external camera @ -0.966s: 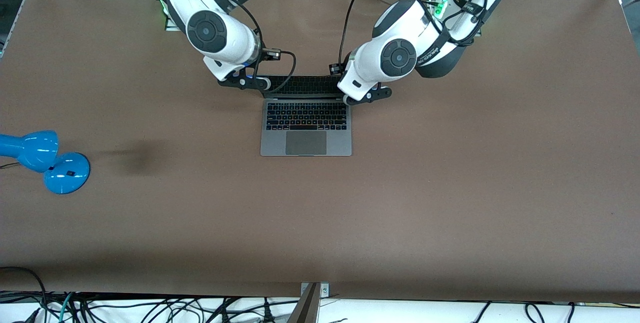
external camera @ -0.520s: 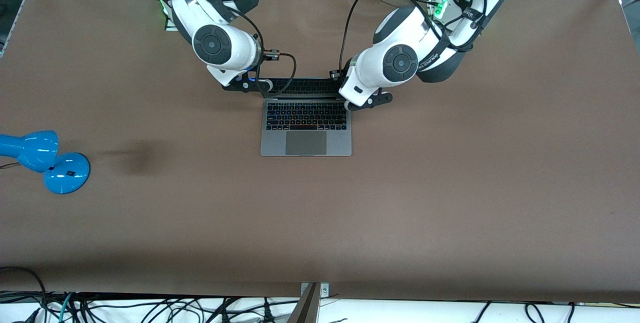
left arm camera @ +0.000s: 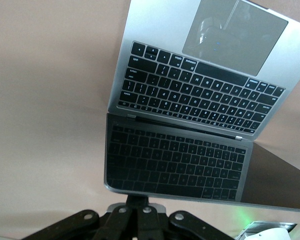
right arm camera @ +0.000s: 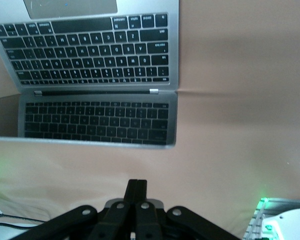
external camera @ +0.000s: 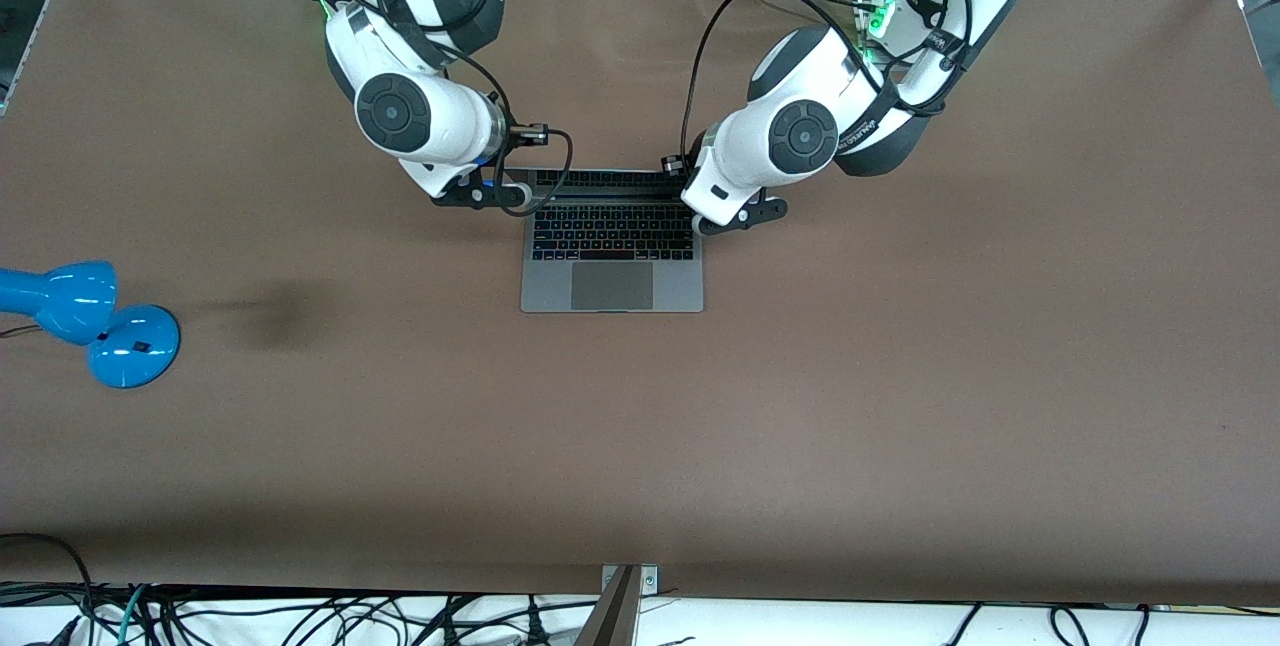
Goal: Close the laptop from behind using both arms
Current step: 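Lower both grippers behind the raised laptop screen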
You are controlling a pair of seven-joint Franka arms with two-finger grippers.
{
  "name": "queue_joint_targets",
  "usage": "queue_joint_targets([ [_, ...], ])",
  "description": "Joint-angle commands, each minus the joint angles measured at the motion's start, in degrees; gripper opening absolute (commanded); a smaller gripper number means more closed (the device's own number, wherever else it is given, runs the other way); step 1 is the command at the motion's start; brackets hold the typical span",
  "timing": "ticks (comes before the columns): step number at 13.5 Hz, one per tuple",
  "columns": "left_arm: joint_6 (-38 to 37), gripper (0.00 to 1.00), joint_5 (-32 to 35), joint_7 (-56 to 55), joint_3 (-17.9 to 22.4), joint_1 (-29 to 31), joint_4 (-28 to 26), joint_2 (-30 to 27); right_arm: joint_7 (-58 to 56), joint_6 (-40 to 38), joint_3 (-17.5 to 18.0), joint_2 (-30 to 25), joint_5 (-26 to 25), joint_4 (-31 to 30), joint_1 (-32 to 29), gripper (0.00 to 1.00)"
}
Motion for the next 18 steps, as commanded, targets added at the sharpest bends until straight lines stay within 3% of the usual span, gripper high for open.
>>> queue_joint_targets([
  [1, 0.3, 0.0, 1.65, 0.11, 0.15, -0.06, 1.28, 1.08, -1.22, 3.67, 0.42, 0.86, 0.18, -0.66, -0.48, 0.0],
  [12, 0.39, 0.0, 1.73, 0.2, 0.59, -0.06, 2.69, 2.31, -5.7, 12.02, -0.54, 3.94, -2.98, -0.13, -0.57, 0.0],
  [18, 0.39, 0.0, 5.51, -0.33, 1.03, -0.24, 6.64, 6.96, -6.06, 15.89, -0.72, 7.54, -6.76, 0.39, -0.48, 0.0],
])
